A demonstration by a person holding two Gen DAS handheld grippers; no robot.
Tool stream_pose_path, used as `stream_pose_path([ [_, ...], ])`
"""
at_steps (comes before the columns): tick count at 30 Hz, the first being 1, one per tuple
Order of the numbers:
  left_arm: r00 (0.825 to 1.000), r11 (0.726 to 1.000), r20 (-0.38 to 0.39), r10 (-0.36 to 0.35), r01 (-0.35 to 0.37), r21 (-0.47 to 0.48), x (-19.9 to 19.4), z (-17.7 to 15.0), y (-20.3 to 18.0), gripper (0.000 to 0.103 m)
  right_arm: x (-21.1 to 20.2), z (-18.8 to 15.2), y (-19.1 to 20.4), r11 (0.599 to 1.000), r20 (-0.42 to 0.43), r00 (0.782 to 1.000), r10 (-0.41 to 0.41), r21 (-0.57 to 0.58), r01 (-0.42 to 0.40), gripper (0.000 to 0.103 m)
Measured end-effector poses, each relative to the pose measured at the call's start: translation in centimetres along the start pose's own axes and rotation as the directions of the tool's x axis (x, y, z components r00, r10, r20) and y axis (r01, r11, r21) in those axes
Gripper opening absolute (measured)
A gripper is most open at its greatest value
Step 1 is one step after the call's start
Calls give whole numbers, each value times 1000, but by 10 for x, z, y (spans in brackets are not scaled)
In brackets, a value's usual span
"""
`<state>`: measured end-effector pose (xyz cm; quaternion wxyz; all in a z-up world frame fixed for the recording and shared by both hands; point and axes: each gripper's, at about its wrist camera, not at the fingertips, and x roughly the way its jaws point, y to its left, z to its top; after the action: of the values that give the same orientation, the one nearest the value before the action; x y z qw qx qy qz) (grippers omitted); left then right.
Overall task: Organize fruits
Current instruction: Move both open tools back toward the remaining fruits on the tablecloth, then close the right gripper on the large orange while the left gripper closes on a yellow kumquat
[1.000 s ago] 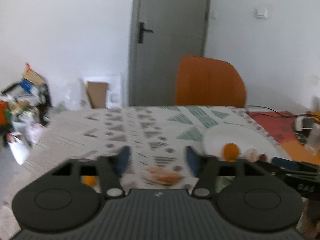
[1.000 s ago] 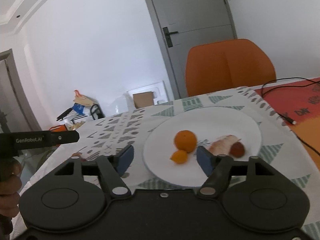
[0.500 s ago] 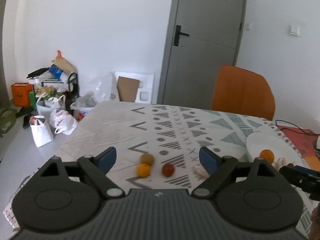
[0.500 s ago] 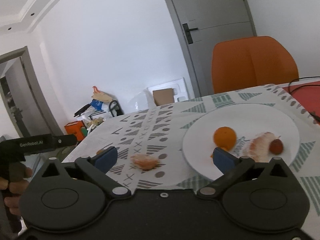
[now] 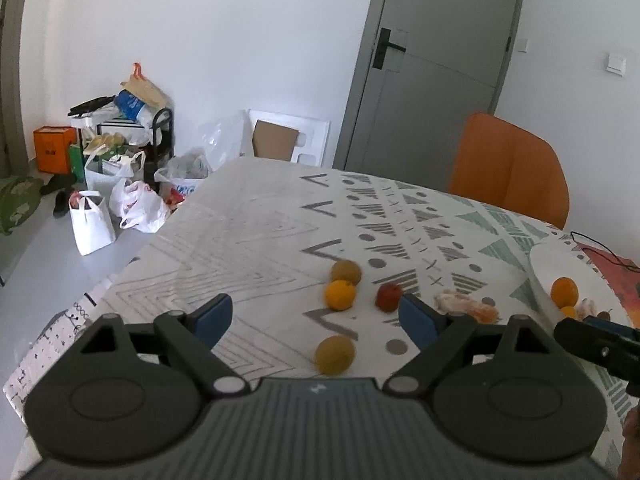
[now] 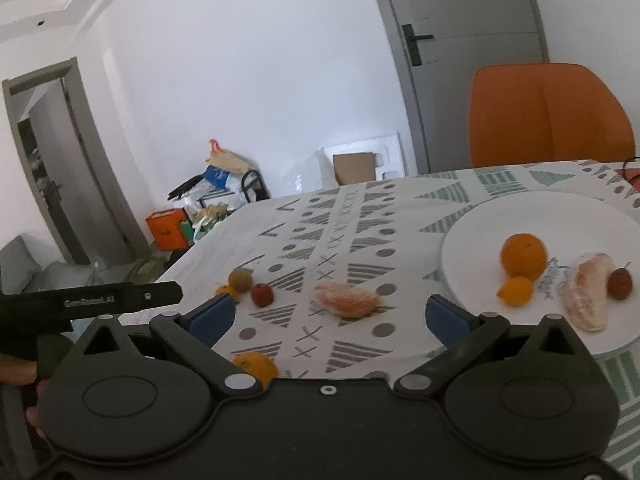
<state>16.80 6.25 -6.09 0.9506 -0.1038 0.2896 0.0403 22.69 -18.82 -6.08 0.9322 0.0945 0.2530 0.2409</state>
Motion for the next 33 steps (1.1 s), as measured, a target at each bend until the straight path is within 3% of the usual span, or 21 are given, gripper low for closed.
stream_pose_path([
  [10,1000,1000,-19,-11,10,-25,-1,-9,18,89,27,-4,26,999,-69,997,35,-32,-38,103],
  [19,999,998,-33,-9,7,-60,1,-14,35,87,49,-14,55,990,-139,986,91,-97,-105,96],
  [21,999,998,-39,-11,9,-59,2,-15,36,87,56,-19,58,989,-162,982,96,-98,-113,88],
  [23,999,998,-44,-15,12,-56,4,-16,36,87,63,-24,59,988,-190,977,101,-97,-121,62],
  [24,999,998,-46,-17,14,-55,5,-15,35,87,64,-26,60,987,-184,979,87,-114,-110,54],
  [25,999,998,-48,-20,17,-52,6,-15,34,87,63,-27,63,986,-178,982,70,-137,-95,35],
  [28,998,999,-55,-34,32,-37,9,-15,29,87,61,-23,55,988,-195,976,102,-97,-122,33],
  [33,996,998,-70,-56,55,-18,19,-16,18,87,56,-23,44,992,-180,981,74,-88,-90,33],
])
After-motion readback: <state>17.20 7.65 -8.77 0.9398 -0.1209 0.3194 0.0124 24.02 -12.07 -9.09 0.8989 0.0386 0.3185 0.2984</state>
